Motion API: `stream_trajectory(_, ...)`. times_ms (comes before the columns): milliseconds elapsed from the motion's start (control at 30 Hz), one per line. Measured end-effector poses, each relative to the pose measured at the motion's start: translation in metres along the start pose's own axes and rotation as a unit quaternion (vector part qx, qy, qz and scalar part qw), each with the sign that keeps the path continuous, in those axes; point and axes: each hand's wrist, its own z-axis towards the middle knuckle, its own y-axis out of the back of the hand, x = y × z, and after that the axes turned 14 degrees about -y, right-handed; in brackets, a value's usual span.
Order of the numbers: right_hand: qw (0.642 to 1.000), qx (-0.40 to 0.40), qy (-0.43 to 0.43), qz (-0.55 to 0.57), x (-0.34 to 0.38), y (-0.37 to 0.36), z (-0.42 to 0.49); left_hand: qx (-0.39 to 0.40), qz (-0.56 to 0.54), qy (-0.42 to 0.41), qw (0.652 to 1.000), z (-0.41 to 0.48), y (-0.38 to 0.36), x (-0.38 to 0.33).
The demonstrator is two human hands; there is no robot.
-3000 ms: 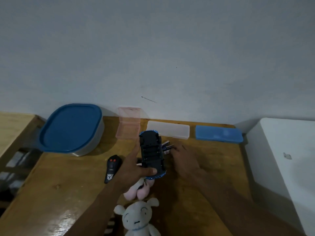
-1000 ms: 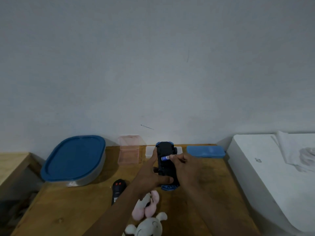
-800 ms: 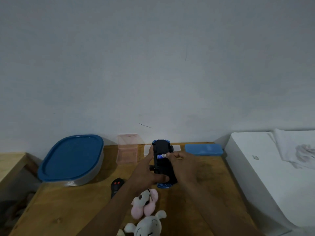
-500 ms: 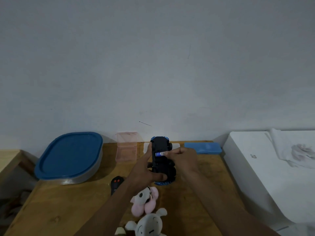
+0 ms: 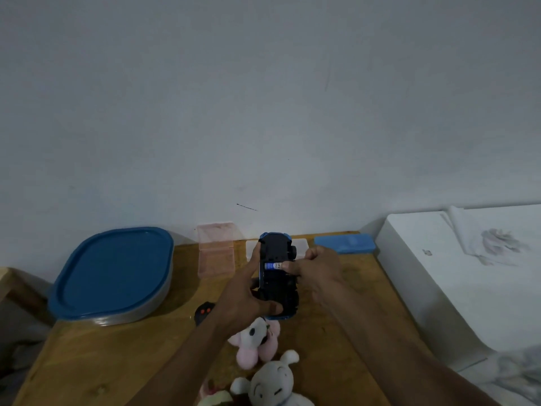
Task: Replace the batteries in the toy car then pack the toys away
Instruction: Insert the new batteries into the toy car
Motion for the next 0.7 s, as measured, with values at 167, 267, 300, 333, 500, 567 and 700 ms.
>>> stream_trajectory(167,0.999,0.023,-0.032,0.016,0.001,-0.002,-0.004,-0.001,-0.014,0.014,1.0,-0.005,0.006,0.005)
stream_trajectory(267,0.994,0.07,-0.071,0.033,-0.001,0.0,-0.006,0.015,-0.003,0.01,1.0,-0.009,0.012,0.005)
stream_trajectory(300,0.993,0.079,-0.081,0.036,-0.001,0.0,-0.006,0.026,-0.002,0.007,1.0,-0.01,0.014,0.004)
stream_trajectory(333,0.993,0.082,-0.084,0.032,-0.001,0.0,-0.006,0.032,-0.002,0.005,0.999,-0.01,0.015,0.004)
stream_trajectory(500,0.997,0.01,-0.062,-0.049,-0.007,-0.017,0.0,0.03,-0.008,0.018,0.999,-0.013,0.018,0.008)
stream_trajectory(567,0.997,-0.005,-0.049,-0.067,-0.009,-0.022,0.001,0.031,-0.01,0.024,0.999,-0.015,0.022,0.011)
stream_trajectory(700,0.996,0.007,-0.024,-0.084,-0.01,-0.033,-0.006,0.035,-0.013,0.026,0.999,-0.018,0.03,0.01)
